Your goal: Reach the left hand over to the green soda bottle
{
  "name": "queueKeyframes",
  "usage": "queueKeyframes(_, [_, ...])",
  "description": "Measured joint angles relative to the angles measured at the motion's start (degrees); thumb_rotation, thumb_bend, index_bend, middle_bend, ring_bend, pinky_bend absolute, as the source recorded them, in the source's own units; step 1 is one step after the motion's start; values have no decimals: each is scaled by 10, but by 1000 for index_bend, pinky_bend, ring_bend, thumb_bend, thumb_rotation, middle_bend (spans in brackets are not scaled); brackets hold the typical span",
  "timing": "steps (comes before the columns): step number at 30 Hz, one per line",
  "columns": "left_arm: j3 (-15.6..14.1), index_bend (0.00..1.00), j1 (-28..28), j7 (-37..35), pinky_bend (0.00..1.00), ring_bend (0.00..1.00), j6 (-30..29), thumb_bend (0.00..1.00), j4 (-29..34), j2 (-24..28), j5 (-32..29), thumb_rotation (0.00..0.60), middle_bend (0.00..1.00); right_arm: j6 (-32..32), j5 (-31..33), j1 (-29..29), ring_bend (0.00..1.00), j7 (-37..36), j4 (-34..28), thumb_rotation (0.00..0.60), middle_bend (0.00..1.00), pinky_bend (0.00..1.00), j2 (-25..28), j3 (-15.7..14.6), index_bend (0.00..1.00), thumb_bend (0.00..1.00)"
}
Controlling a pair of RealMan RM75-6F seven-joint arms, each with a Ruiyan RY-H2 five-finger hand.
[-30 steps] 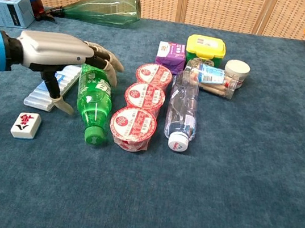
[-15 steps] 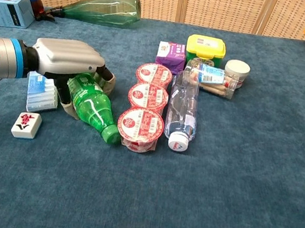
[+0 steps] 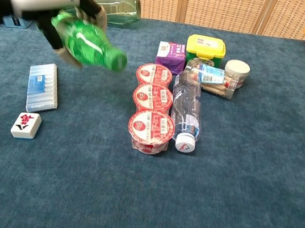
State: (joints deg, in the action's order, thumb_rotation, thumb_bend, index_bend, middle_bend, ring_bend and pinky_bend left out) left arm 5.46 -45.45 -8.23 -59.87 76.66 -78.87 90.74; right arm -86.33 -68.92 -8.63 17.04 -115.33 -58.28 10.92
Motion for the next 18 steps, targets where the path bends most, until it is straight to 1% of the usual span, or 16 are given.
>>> queueKeyframes(5, [21,751,23,-11,621,747,-39,205,75,64,-22,600,773,8,-1,-5,0,-7,10,496,0,0,-9,0,0,0])
queueKeyframes(8, [37,749,36,-20,615,743,-66,203,102,90,-33,600,772,11,-3,-7,0,-8,16,495,0,0,-13,0,0,0])
queueKeyframes(14, [62,748,51,-35,609,736,-108,197,128,110,-42,600,771,14,-3,-8,0,-11,21,495,0,0,-16,0,0,0])
queueKeyframes(18, [70,748,55,-40,607,735,-117,194,140,114,-42,600,771,14,-2,-7,0,-14,22,497,0,0,-16,0,0,0])
